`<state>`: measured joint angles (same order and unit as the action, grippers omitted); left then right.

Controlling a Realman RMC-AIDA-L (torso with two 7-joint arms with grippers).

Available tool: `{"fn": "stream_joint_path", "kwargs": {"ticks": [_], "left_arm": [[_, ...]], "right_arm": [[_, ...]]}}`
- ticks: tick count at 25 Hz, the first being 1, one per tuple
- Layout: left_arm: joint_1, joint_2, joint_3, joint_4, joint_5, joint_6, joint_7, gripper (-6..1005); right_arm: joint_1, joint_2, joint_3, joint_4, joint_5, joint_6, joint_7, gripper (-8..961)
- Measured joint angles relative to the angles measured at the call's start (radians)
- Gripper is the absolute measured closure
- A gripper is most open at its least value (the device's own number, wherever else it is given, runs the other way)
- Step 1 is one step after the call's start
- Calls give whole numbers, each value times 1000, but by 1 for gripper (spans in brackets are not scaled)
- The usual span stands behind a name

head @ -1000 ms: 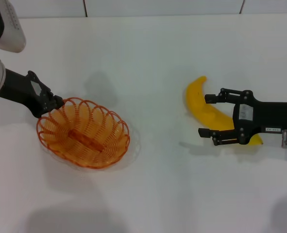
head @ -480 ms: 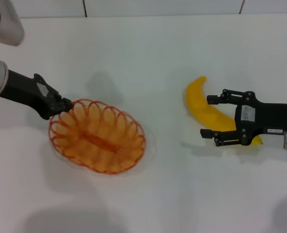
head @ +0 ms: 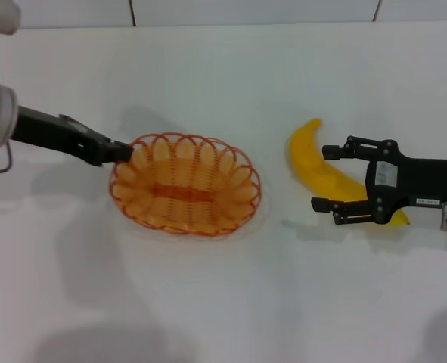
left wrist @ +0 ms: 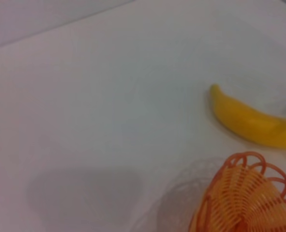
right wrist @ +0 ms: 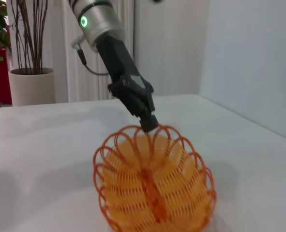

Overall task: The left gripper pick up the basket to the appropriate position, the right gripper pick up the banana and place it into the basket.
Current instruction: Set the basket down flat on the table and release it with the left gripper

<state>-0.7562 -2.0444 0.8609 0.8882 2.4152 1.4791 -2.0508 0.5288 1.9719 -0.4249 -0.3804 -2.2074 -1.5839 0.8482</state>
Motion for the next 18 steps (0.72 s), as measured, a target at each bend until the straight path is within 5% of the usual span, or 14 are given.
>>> {"fn": "stream_joint_path", "kwargs": {"ticks": [6, 18], "left_arm": [[-57, 0, -6, -136, -30, -76, -6, 970], [-71, 3, 2, -192, -78, -89, -3, 967]], "right_arm": [[2, 1, 0, 0, 0, -1, 0, 113], [3, 1, -1, 0, 12, -1, 0, 118]]}}
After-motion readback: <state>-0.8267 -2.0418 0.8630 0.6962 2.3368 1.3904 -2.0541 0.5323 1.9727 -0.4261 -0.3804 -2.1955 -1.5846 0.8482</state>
